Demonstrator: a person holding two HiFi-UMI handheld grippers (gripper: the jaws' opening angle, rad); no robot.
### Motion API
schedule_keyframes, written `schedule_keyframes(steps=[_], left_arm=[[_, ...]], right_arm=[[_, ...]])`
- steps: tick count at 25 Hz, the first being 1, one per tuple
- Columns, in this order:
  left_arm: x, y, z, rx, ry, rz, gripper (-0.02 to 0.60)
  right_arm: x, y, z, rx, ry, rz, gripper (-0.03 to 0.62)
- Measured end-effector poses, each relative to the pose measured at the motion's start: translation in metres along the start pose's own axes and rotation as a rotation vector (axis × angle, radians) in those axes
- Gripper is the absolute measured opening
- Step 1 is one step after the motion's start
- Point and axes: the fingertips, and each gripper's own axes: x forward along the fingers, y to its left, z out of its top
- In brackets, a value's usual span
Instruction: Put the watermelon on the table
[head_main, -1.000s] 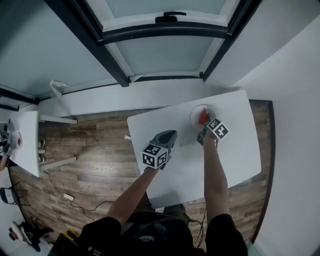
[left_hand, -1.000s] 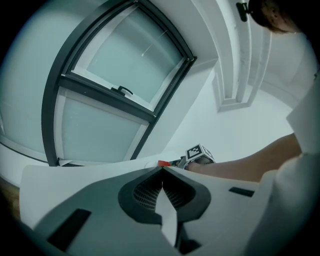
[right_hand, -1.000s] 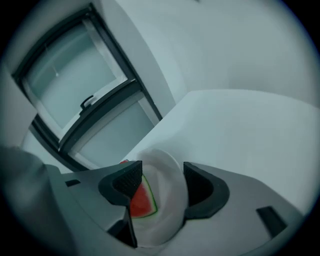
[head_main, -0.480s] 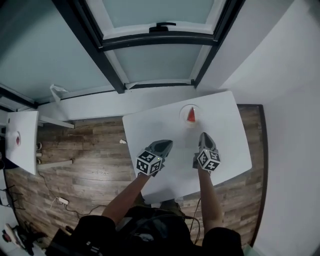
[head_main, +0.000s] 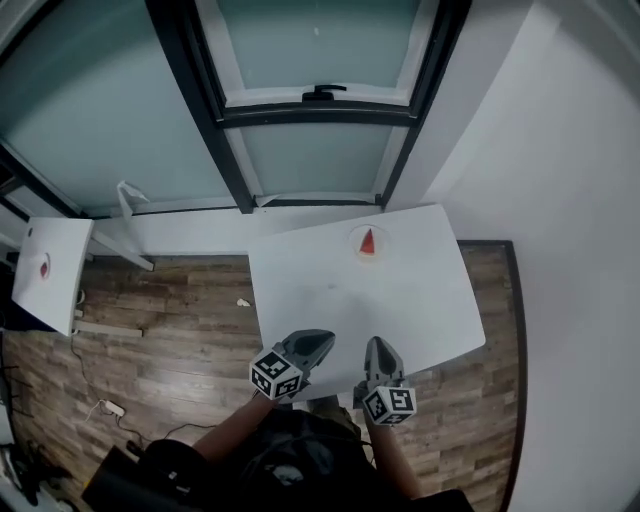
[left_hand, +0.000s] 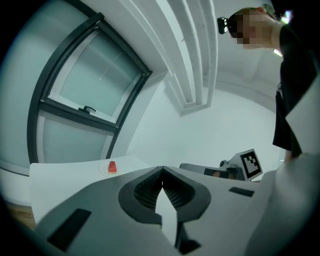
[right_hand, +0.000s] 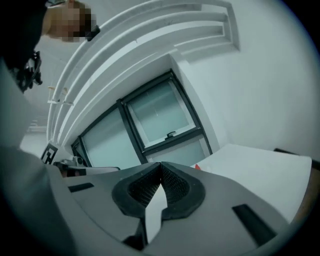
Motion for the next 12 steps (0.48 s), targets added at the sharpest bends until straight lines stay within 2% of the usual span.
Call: schedule_keyframes(steps=[3,5,9,12], left_arm=[[-0.013,-0.020,-0.007,0.015,0.028,0.012,0.005],[-0.021,-0.022,0.004,0.074,0.030,0.028,0.005],[-0.049,-0.027,0.064,0.270,-0.087,0.088,0.005],[-0.068,-0.030,0.091,0.296,-0.193,0.093,0.005]], right_arm=[[-0.024,0.040,0.016,-0.132,-0.057,0.067,0.011],[-0.031,0.055,0.030,-0.192,-0.103,0.065,0.011],[-0.040,0.066,0.058,-0.243,-0.151,-0.030,0.011],[-0.046,0.077,0.059,-0.259,-0.178,-0.037,0.011]])
